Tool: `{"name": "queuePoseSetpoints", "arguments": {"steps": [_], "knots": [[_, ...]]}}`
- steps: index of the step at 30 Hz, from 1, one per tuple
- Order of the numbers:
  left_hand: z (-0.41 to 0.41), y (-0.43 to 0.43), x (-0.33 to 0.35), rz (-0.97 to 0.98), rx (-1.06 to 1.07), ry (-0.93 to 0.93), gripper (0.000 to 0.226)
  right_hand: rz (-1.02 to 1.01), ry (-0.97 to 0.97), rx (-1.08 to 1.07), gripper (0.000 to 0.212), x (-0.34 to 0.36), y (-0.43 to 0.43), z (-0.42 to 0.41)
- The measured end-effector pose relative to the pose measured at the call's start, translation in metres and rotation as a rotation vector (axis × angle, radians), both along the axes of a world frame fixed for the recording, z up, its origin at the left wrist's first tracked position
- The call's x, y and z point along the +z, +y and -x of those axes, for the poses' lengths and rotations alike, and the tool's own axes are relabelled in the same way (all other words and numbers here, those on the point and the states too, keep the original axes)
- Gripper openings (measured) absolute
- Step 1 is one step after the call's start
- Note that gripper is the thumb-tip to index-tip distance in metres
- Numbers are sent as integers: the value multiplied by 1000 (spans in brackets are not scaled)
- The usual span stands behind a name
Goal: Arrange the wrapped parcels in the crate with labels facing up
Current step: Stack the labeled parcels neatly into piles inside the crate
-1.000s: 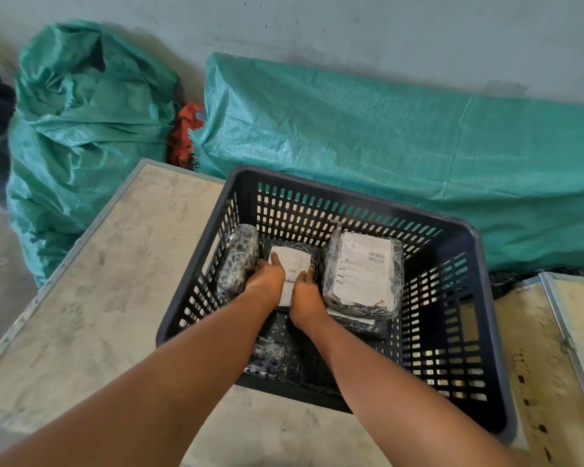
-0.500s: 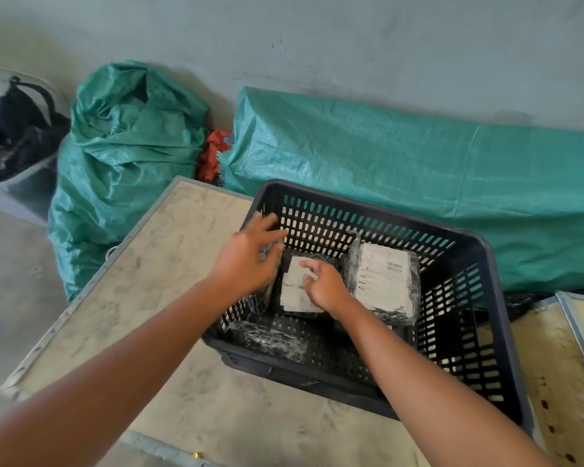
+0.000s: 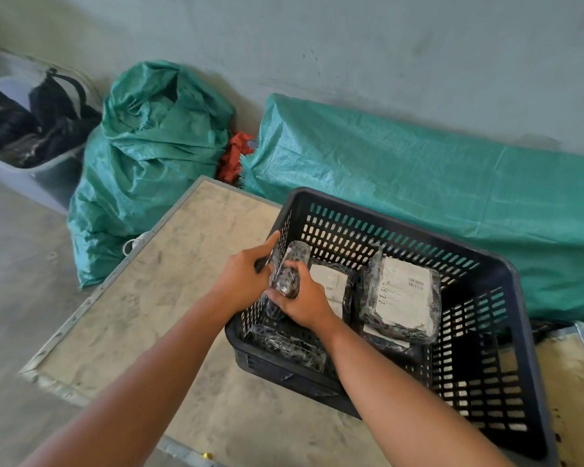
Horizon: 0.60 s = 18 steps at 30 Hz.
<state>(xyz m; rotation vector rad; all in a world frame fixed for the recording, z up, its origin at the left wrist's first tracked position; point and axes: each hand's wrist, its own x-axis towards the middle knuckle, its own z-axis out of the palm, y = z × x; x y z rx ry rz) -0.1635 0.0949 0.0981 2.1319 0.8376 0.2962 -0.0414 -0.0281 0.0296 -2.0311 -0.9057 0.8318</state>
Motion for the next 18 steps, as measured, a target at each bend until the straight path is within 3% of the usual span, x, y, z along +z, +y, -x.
{"name": "queuePoseSetpoints", "arguments": {"steps": [5, 13, 18], "knots": [[-2, 3, -8, -1, -11, -15, 66, -46, -51, -109, 63, -6, -2, -3], [-4, 6, -14, 124, 2, -43, 62, -136, 56, -229, 59, 19, -20, -32], [0, 6, -11, 187, -6, -104, 61, -96, -19, -136, 54, 67, -42, -44]]}}
